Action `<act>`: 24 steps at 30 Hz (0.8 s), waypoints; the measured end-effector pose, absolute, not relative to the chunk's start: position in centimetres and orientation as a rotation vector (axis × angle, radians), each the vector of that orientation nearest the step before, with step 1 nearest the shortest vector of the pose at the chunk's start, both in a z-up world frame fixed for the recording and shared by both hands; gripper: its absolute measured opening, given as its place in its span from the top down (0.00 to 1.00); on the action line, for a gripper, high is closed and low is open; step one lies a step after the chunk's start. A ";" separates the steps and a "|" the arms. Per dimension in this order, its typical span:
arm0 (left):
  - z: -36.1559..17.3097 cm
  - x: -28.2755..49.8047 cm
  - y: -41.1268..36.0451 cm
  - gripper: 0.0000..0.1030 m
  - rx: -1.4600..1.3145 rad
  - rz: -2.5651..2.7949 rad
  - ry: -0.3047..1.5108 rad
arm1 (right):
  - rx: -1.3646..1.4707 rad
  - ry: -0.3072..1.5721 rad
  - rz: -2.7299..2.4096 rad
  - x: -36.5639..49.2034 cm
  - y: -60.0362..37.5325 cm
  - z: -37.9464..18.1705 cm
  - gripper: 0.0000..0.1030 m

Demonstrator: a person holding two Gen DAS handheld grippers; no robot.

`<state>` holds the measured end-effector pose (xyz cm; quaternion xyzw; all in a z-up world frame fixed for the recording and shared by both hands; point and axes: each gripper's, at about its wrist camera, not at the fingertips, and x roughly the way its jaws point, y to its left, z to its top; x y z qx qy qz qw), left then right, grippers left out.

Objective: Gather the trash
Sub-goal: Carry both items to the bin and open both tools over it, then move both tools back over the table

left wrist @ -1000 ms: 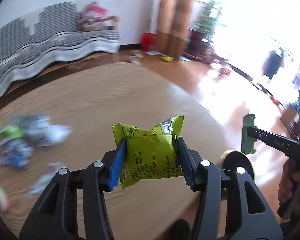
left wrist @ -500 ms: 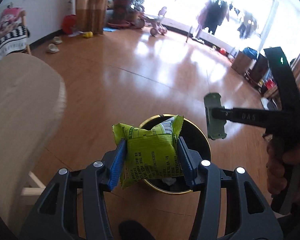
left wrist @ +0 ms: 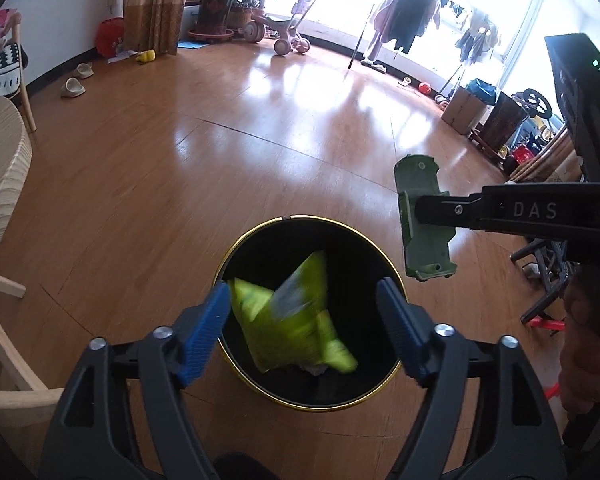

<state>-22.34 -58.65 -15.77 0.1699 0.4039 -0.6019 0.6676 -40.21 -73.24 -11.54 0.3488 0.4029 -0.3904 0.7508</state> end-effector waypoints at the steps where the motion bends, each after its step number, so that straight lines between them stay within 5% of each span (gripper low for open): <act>1: -15.7 -22.5 -58.7 0.25 0.383 -1.358 0.906 | 0.764 0.884 -0.854 -40.2 -73.3 -11.6 0.91; 15: -11.4 -20.9 -55.5 0.16 0.339 -1.323 0.863 | 0.786 0.929 -0.845 -38.8 -72.9 -12.2 0.89; 16: -10.7 -20.7 -54.9 0.15 0.335 -1.319 0.852 | 0.785 0.941 -0.850 -38.6 -72.8 -12.3 0.80; 19: -8.9 -20.1 -53.1 0.12 0.330 -1.302 0.824 | 0.753 0.934 -0.882 -38.2 -72.5 -11.7 0.33; 24: -6.0 -17.5 -48.6 0.11 0.316 -1.241 0.794 | 0.750 0.900 -0.850 -36.4 -71.0 -10.2 0.33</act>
